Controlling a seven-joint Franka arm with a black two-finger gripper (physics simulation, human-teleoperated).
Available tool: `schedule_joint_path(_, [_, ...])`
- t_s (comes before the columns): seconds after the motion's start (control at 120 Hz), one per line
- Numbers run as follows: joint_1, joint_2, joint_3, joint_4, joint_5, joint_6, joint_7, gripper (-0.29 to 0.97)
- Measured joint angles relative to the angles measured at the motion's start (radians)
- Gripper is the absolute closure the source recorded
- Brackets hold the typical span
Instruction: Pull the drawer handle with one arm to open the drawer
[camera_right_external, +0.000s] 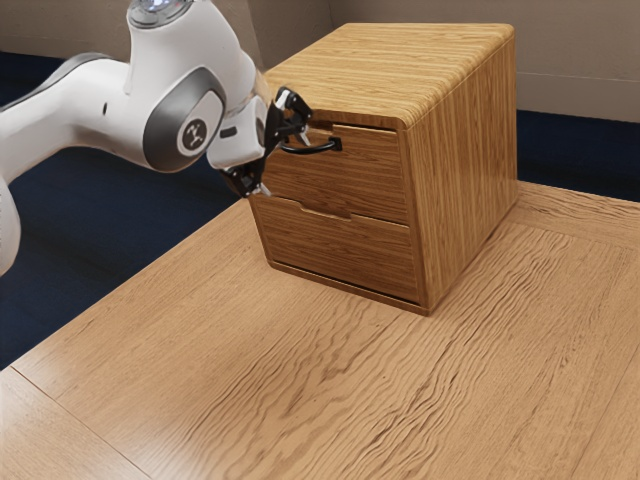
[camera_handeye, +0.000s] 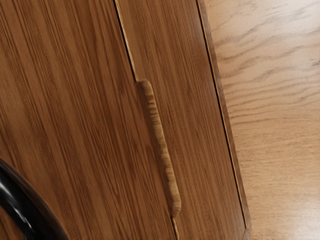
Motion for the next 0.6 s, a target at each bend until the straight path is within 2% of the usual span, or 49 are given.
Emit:
schedule_joint_path(0.267, [-0.004,-0.015,0.001,-0.050,-0.002,0.027,0.000,0.00])
schedule_joint_path(0.4, [-0.015,-0.087,0.001,-0.118,0.004,0.034,-0.001,0.05])
schedule_joint_path(0.6, [-0.027,-0.181,0.001,-0.214,0.011,0.039,-0.003,0.04])
